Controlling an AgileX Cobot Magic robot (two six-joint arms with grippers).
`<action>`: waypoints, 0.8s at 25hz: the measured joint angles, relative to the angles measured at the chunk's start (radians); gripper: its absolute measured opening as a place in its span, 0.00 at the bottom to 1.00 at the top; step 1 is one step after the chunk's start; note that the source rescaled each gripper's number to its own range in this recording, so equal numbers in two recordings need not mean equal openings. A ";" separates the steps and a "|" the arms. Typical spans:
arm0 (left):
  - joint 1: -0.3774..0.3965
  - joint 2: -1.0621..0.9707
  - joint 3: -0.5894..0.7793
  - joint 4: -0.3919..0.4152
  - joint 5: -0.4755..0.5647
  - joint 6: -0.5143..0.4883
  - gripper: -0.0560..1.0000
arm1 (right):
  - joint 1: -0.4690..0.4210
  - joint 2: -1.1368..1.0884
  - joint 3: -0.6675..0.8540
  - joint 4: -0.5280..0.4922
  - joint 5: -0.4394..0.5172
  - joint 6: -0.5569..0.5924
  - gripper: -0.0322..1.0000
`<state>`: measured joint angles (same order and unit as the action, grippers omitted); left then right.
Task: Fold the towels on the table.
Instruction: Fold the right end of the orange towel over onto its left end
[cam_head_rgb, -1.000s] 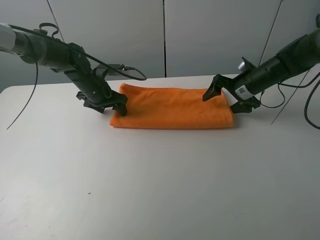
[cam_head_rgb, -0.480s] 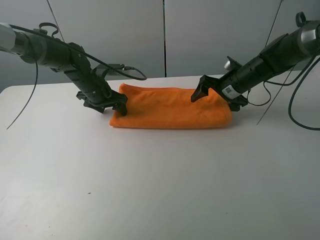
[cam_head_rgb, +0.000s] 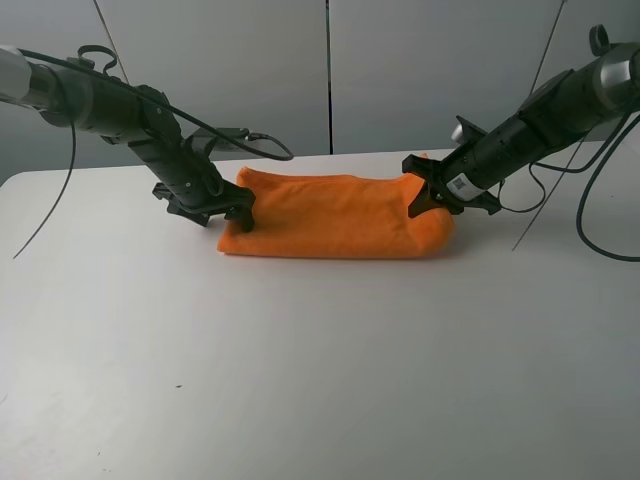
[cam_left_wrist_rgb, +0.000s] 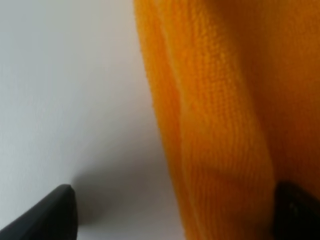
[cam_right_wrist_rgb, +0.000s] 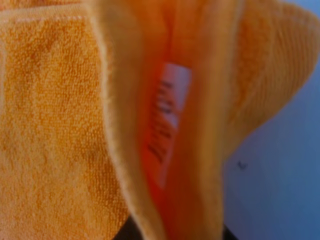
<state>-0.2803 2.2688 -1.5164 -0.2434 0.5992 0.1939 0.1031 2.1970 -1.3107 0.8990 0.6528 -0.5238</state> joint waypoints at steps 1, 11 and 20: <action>0.000 0.000 0.000 0.000 0.000 0.000 1.00 | 0.000 0.000 0.000 0.000 0.000 0.000 0.07; 0.000 0.000 0.000 0.000 0.002 0.000 1.00 | 0.000 0.000 0.000 0.033 0.065 0.004 0.07; 0.000 0.000 -0.002 0.012 0.015 -0.005 1.00 | 0.000 -0.004 0.000 0.051 0.098 0.009 0.07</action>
<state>-0.2803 2.2688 -1.5180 -0.2316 0.6140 0.1889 0.1031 2.1932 -1.3107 0.9500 0.7510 -0.5150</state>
